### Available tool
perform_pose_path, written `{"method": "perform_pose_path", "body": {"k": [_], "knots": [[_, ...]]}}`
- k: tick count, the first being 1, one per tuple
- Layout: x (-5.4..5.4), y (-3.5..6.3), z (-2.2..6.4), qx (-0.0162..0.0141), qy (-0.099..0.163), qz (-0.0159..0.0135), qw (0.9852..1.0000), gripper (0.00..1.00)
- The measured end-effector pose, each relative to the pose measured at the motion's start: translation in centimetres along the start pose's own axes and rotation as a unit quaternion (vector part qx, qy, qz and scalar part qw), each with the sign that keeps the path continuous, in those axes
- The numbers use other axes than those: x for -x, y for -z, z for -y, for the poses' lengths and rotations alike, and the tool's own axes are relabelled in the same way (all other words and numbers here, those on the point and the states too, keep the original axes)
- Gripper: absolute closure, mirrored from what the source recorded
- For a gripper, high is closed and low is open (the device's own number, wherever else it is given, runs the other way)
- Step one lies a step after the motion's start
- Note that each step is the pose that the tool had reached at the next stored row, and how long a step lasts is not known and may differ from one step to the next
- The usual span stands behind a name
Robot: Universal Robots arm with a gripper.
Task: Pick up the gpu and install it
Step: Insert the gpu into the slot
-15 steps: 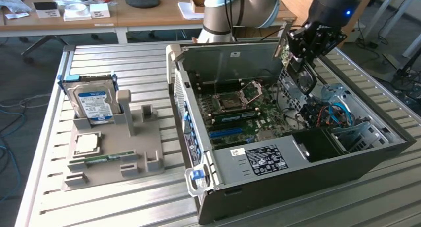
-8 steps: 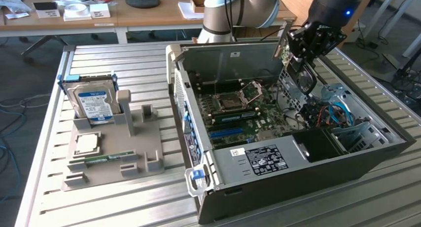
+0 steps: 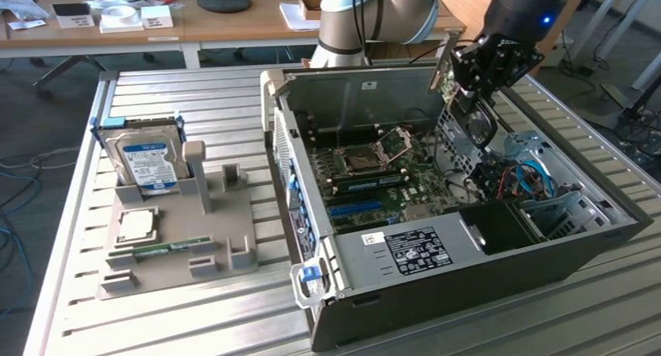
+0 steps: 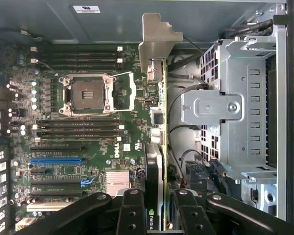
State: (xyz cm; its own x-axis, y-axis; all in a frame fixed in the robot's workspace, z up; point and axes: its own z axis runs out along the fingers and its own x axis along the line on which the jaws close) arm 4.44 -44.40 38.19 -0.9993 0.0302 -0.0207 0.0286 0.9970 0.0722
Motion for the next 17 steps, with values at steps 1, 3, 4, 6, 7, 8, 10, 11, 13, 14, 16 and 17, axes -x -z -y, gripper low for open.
{"method": "perform_pose_path", "body": {"k": [1,3,4,6,7,8,10,11,13,14,16,17], "knots": [[-0.03,0.00,0.00,0.0001,0.005,-0.0003,1.0000,0.73],[-0.05,0.00,0.00,0.0004,0.017,-0.0012,0.9998,0.73],[-0.05,0.00,-0.01,0.0005,0.026,-0.0019,0.9997,0.73],[-0.06,-0.02,0.00,0.0010,0.043,-0.0031,0.9990,0.73],[-0.06,-0.02,0.00,0.0012,0.053,-0.0039,0.9986,0.73],[-0.06,-0.03,0.00,0.0013,0.062,-0.0045,0.9981,0.73],[-0.06,-0.04,0.00,0.0016,0.080,-0.0058,0.9968,0.73],[-0.06,-0.05,0.00,0.0018,0.089,-0.0065,0.9960,0.73],[-0.06,-0.07,0.00,0.0022,0.107,-0.0077,0.9943,0.73],[-0.06,-0.08,0.01,0.0024,0.116,-0.0084,0.9932,0.73],[-0.05,-0.10,0.00,0.0028,0.134,-0.0097,0.9909,0.73],[-0.06,-0.11,0.01,0.0030,0.143,-0.0103,0.9897,0.73]]}}
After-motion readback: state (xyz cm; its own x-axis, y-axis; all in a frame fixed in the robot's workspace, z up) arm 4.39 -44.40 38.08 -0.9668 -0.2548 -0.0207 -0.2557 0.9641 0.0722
